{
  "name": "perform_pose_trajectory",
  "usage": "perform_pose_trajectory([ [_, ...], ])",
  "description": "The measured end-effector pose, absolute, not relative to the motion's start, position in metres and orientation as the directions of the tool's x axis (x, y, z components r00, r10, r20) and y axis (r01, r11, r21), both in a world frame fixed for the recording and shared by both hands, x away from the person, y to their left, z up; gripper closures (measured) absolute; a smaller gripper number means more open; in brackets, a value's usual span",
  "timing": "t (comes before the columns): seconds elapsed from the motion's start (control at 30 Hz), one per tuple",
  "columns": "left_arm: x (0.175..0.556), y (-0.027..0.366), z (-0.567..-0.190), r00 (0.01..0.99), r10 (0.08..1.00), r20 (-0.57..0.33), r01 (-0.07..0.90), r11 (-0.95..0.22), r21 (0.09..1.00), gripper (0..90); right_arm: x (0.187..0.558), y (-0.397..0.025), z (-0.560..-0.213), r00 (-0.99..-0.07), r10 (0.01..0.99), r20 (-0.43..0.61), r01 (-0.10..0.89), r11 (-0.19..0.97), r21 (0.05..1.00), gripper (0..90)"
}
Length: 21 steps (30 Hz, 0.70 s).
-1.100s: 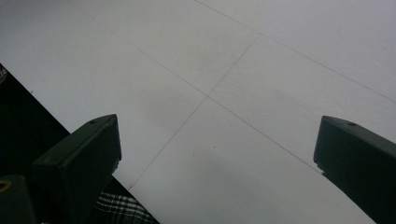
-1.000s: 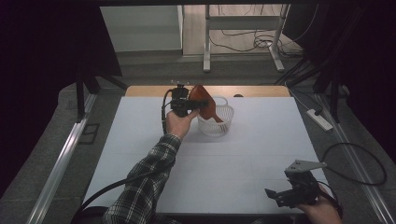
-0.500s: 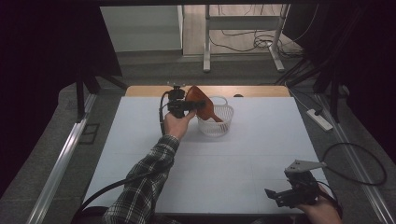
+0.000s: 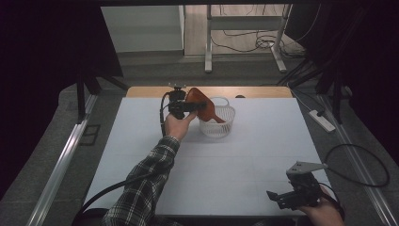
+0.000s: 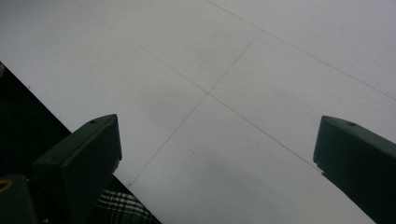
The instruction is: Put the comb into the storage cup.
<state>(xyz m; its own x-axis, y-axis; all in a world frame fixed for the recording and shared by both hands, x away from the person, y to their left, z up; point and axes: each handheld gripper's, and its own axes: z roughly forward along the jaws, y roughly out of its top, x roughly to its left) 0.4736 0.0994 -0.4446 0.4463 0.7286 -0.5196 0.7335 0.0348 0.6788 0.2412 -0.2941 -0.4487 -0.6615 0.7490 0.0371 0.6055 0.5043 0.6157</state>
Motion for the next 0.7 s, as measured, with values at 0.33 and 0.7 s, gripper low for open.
perform_pose_trajectory([
  [0.33, 0.472, 0.096, -0.441, 0.466, 0.743, -0.480, 0.713, 0.006, 0.701, 26.7, 0.241, -0.294, -0.449, -0.662, 0.749, 0.035, 0.606, 0.506, 0.614, 1.1],
  [0.7, 0.470, 0.094, -0.434, 0.482, 0.788, -0.383, 0.681, -0.062, 0.730, 11.2, 0.241, -0.294, -0.448, -0.659, 0.752, 0.032, 0.604, 0.503, 0.617, 1.1],
])
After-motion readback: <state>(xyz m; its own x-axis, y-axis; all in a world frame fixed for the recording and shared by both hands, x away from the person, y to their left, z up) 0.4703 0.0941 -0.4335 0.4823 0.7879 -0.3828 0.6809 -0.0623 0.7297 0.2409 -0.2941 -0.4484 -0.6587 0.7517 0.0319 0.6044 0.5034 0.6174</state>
